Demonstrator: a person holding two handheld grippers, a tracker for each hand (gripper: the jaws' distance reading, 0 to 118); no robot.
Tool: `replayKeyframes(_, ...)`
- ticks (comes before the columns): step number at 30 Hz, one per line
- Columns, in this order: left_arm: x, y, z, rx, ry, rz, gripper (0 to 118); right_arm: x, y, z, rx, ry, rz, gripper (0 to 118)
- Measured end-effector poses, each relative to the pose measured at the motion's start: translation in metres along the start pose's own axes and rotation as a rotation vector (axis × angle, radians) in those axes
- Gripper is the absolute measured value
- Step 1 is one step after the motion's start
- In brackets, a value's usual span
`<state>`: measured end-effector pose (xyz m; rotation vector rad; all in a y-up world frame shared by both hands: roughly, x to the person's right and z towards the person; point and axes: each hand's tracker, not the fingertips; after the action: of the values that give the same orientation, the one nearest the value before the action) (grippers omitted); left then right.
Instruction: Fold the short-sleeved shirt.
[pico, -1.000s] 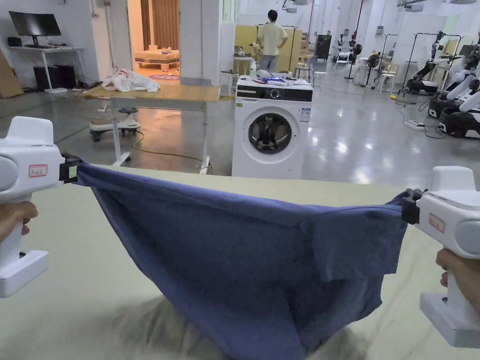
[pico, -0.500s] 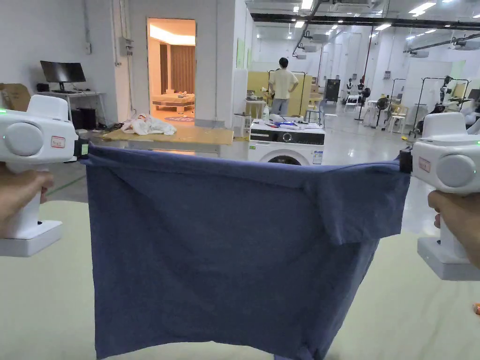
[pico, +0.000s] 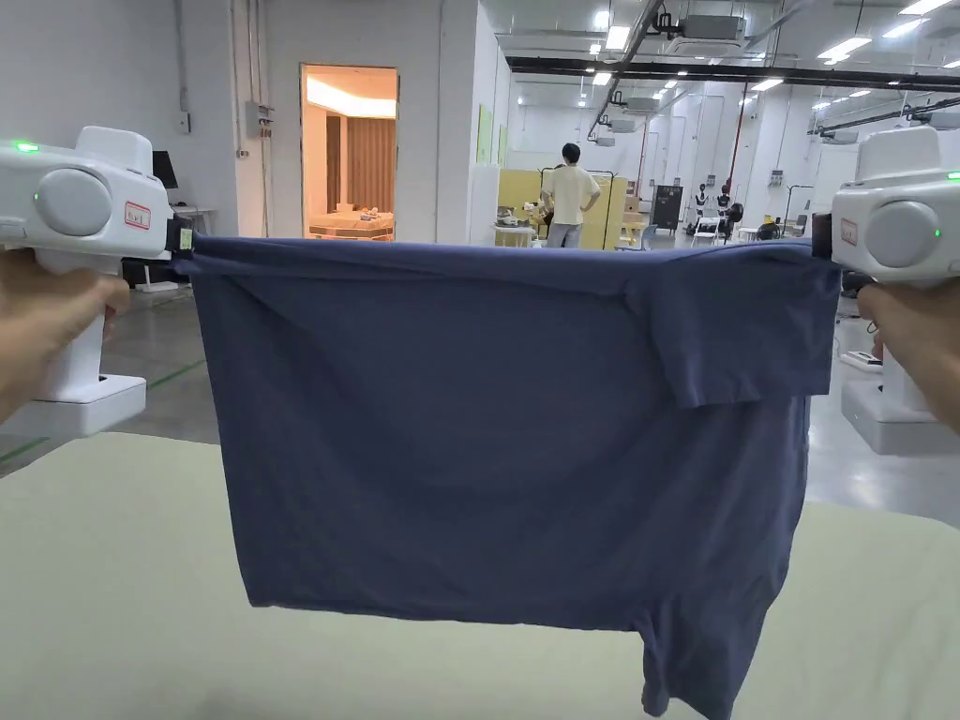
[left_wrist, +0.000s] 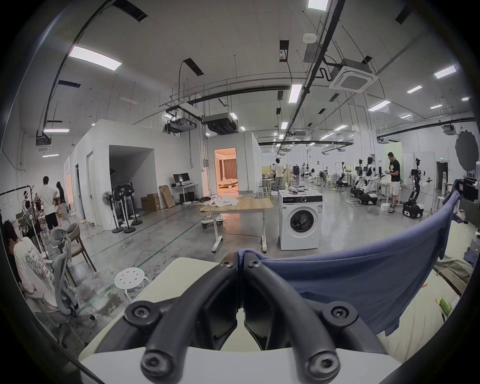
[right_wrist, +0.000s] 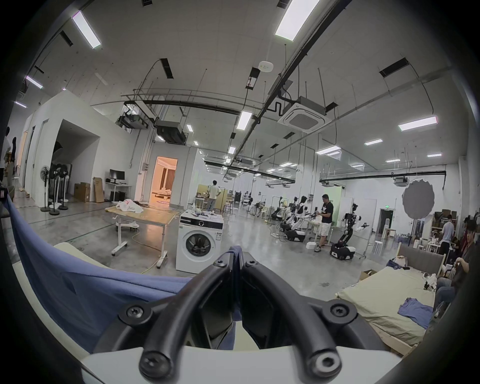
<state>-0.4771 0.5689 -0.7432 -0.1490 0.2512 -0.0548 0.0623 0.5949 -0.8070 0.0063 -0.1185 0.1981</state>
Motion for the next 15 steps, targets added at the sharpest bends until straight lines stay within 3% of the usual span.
replayKeyframes(7, 0.007, -0.012, -0.015, -0.007, 0.003, 0.000, 0, -0.005, -0.020, -0.014, -0.002, -0.012, 0.058, 2)
replayKeyframes(15, 0.013, -0.102, -0.015, -0.104, -0.035, -0.013, 0, -0.013, -0.115, 0.002, -0.116, 0.013, 0.099, 2)
